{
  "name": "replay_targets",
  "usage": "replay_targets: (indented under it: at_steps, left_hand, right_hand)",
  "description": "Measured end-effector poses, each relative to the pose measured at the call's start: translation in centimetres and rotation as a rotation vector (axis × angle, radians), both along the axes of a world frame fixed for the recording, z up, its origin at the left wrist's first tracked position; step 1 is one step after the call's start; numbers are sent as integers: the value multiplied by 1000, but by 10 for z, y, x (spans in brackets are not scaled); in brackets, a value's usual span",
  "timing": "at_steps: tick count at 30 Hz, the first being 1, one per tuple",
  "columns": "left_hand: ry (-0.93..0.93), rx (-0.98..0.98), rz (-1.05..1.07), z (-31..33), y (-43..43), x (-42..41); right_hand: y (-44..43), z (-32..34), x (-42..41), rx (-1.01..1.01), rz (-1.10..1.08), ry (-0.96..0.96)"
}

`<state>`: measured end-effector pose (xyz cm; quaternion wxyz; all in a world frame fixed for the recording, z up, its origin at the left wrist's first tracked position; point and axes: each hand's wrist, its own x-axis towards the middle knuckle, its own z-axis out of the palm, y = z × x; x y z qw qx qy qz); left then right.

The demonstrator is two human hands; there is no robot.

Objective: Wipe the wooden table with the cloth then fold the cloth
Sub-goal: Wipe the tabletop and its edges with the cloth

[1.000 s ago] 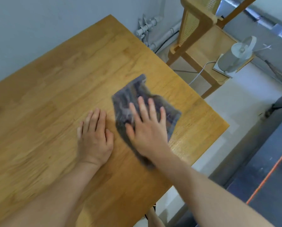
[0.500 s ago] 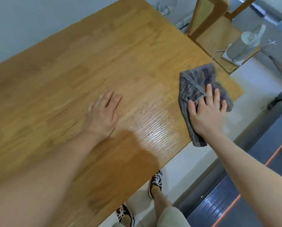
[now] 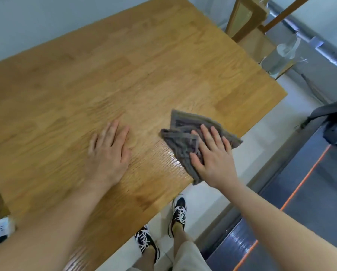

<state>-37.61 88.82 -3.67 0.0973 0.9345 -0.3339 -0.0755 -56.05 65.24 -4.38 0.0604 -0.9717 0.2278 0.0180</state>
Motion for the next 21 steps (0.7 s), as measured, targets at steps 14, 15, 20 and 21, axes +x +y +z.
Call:
replay_targets:
  at_steps: [14, 15, 20, 21]
  left_hand:
    - [-56, -9, 32, 5, -5, -2]
    - [-55, -12, 28, 4, -5, -3]
    - [-39, -26, 42, 3, -2, 0]
    - [-37, -33, 39, 3, -3, 0]
  right_hand:
    - [107, -5, -2, 53, 89, -92]
    - [86, -6, -8, 43, 162, -100]
    - [-37, -9, -4, 22, -128, -103]
    - [-41, -8, 1, 45, -186, -108]
